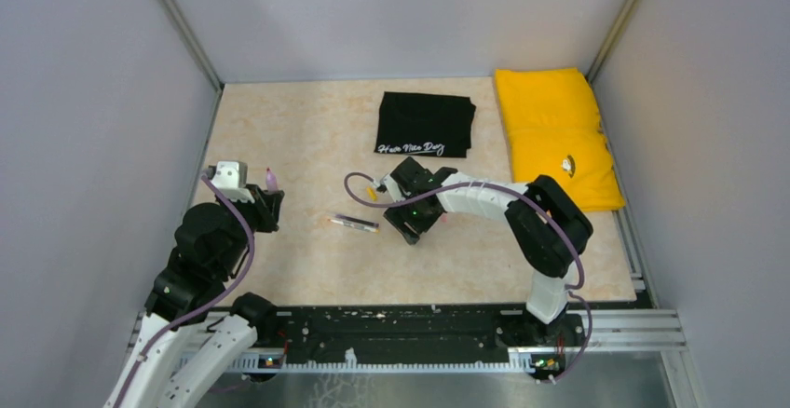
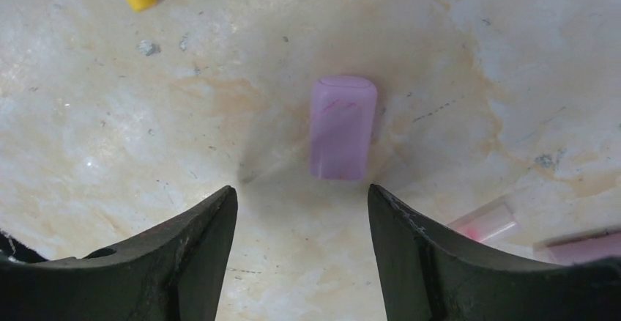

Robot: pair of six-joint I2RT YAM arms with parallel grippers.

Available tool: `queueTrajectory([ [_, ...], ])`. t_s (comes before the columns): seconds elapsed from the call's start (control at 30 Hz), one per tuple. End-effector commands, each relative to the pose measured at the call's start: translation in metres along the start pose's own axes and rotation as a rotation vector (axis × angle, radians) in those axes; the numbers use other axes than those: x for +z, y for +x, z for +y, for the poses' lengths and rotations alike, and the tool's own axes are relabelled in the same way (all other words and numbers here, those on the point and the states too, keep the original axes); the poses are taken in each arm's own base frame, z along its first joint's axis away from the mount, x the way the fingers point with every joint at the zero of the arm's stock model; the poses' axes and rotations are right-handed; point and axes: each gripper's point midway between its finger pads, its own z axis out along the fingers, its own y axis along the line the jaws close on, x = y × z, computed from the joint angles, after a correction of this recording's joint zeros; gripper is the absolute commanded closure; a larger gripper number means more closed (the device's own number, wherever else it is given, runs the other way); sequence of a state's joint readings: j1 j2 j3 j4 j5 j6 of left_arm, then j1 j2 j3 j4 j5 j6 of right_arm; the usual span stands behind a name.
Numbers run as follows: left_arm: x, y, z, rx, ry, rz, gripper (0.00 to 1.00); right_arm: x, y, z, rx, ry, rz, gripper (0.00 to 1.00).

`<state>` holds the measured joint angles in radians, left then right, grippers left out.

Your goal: Insert the pens into the pen caps

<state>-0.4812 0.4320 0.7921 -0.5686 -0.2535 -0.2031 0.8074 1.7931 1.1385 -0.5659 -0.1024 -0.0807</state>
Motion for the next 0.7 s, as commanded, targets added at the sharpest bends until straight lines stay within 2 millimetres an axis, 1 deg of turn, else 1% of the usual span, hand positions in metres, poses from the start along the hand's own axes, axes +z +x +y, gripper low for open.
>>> queueTrajectory([
  [0.0, 0.001, -0.001, -0.001, 0.02, 0.01, -0.005, 1.0, -0.011, -0.017, -0.013, 0.057, 0.094, -0.063, 0.34],
  [0.17, 0.001, -0.001, -0.002, 0.021, 0.013, -0.004, 1.0, -0.019, -0.047, -0.016, 0.055, 0.104, -0.137, 0.33],
  [0.27, 0.001, -0.001, -0.002, 0.02, 0.013, -0.005, 1.0, -0.019, -0.061, -0.017, 0.053, 0.105, -0.146, 0.33],
  [0.33, 0.001, -0.001, -0.001, 0.02, 0.012, -0.006, 1.0, -0.017, -0.066, -0.018, 0.056, 0.104, -0.142, 0.33],
  [0.43, 0.001, -0.001, -0.001, 0.021, 0.01, -0.005, 1.0, -0.01, -0.069, -0.017, 0.062, 0.097, -0.121, 0.36],
  [0.57, 0.001, -0.001, -0.001, 0.019, 0.007, -0.008, 1.0, -0.002, -0.064, -0.019, 0.067, 0.101, -0.08, 0.42],
  [0.63, 0.0, -0.001, -0.001, 0.018, 0.007, -0.009, 1.0, 0.0, -0.06, -0.018, 0.068, 0.1, -0.061, 0.43],
  [0.67, 0.001, -0.002, -0.001, 0.019, 0.007, -0.009, 1.0, 0.001, -0.057, -0.023, 0.07, 0.123, -0.049, 0.43],
])
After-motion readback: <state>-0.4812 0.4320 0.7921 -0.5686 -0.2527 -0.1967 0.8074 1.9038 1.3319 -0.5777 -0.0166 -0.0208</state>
